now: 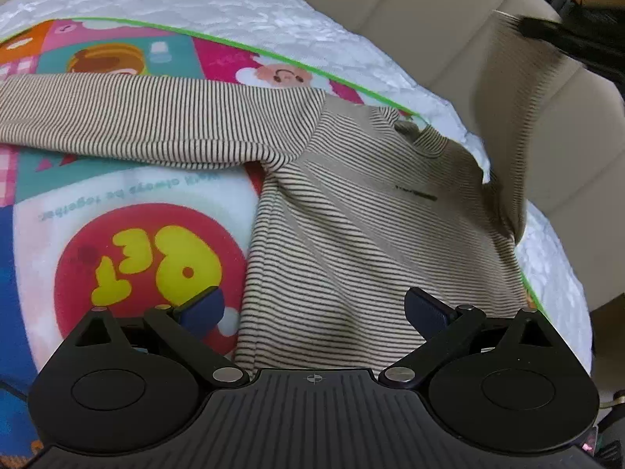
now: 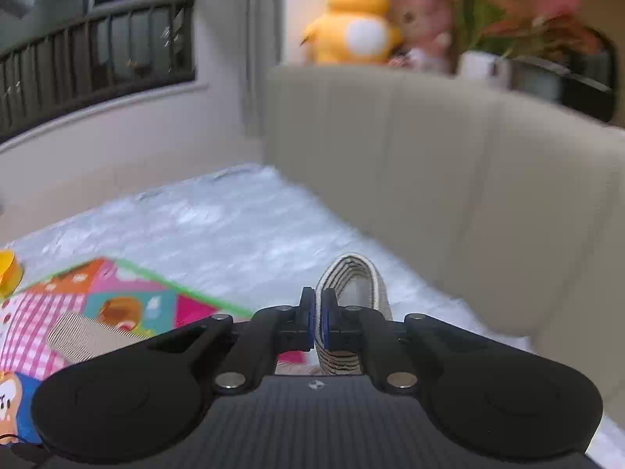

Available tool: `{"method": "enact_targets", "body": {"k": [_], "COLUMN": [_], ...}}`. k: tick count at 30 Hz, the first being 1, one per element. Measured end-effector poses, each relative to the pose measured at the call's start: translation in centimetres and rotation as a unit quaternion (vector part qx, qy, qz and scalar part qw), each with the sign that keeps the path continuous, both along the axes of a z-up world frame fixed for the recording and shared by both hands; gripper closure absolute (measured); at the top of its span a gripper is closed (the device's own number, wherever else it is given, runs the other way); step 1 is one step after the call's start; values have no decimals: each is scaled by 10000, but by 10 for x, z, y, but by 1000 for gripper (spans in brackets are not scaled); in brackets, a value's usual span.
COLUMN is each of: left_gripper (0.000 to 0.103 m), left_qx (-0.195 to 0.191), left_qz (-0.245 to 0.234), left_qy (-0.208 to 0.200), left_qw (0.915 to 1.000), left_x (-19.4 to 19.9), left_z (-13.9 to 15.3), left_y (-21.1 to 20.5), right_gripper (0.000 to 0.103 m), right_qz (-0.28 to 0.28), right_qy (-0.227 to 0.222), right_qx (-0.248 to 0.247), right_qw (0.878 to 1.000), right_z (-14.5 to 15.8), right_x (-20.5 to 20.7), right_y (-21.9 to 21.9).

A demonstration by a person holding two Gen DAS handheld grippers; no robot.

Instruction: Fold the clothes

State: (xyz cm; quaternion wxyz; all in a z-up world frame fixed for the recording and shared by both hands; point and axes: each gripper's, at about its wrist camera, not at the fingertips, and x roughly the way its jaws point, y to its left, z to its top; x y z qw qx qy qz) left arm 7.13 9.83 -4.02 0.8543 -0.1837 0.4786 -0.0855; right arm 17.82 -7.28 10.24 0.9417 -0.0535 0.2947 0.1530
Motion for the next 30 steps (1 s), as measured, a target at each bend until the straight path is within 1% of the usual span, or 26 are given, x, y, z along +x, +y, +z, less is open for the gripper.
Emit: {"method": "enact_targets", "body": {"k": [5, 8, 11, 13, 15, 18, 20, 21, 22, 23, 24, 25, 26, 27, 28, 29, 30], "left_gripper": [2, 1, 1, 1, 1, 1, 1, 1, 1, 1, 1, 1, 1, 1, 2, 2, 4], "left_qx": [62, 58, 68, 100, 150, 194, 136, 53, -60, -172, -280, -370, -443, -439, -397, -361, -354], "left_qz": [-77, -86, -98, -107, -99, 7, 190, 376, 669, 961, 1270, 1657, 2039, 2408, 2741, 2978, 3188], "left_qy": [91, 128, 127, 115, 116, 33, -113, -218, -328, -438, -539, -600, -652, -669, -662, -623, -579], "left_qw": [9999, 9999, 9998, 9998, 9998, 9998, 9997, 9990, 9972, 9943, 9900, 9837, 9758, 9673, 9586, 9519, 9454], "left_x": [0, 1, 1, 0, 0, -1, -1, -1, 0, 0, 1, 1, 0, 0, 0, 2, 4], "left_z": [-2, -3, -3, -3, -3, 0, 8, 13, 18, 23, 27, 28, 29, 28, 26, 22, 18], "left_y": [-1, 0, 0, 0, 0, 4, 13, 23, 38, 53, 69, 86, 104, 119, 132, 143, 153], "right_gripper": [99, 99, 98, 97, 94, 76, 54, 47, 35, 25, 22, 17, 11, 7, 0, 0, 0], "right_qz": [224, 261, 319, 311, 250, 63, -2, 14, 32, 51, 58, 57, 29, -17, -62, -107, -110], "right_qy": [307, 356, 331, 335, 368, 420, 257, 129, 24, -63, -90, -76, -74, -81, -62, -27, 122], "right_qx": [-131, 13, 23, 80, 262, 708, 826, 798, 781, 771, 805, 869, 963, 1079, 1235, 1418, 1493], "right_qw": [9992, 9990, 9989, 9989, 9987, 9966, 9963, 9967, 9969, 9970, 9967, 9962, 9953, 9941, 9923, 9898, 9887], "right_z": [-30, -36, -35, -35, -35, -35, -36, -37, -40, -44, -49, -54, -60, -67, -76, -86, -96], "right_x": [11, 17, 13, 10, 4, -15, -43, -58, -75, -92, -106, -119, -130, -141, -149, -155, -156], "right_y": [52, 62, 68, 67, 61, 39, 26, 22, 17, 12, 7, 2, -4, -10, -17, -24, -27]}}
